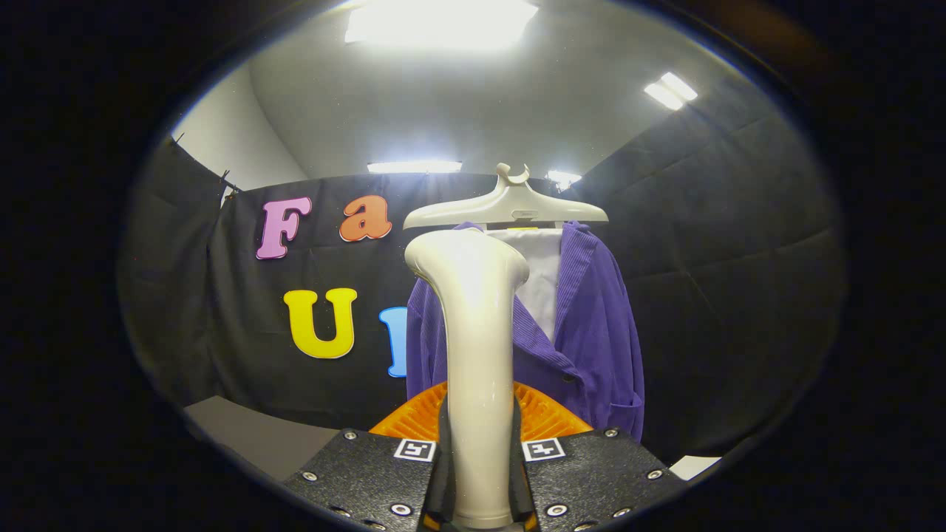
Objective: Iron the clothes twice with a garment steamer, once on the left side and once on the right side.
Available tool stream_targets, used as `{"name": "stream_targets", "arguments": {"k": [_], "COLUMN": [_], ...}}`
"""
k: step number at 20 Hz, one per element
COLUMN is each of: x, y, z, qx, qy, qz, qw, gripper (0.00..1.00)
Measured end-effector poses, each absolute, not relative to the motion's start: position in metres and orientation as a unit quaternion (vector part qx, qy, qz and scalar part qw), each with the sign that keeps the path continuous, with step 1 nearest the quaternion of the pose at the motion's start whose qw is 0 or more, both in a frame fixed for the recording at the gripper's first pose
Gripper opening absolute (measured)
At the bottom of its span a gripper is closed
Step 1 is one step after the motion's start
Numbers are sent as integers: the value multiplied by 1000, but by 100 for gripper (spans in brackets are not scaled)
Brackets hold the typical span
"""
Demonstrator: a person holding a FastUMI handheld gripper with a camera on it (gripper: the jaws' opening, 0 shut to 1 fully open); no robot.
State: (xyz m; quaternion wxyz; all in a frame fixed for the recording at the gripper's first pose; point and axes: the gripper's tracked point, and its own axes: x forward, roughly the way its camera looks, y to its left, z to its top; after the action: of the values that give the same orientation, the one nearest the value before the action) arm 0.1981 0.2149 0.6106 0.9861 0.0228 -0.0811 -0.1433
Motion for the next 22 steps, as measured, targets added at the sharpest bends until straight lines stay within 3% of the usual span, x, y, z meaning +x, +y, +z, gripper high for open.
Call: {"name": "stream_targets", "arguments": {"k": [9, 22], "x": [255, 223], "y": [196, 195], "z": [569, 430], "qx": [21, 7], "qy": [-42, 61], "qz": [-145, -155], "qw": [988, 986], "gripper": [28, 28]}}
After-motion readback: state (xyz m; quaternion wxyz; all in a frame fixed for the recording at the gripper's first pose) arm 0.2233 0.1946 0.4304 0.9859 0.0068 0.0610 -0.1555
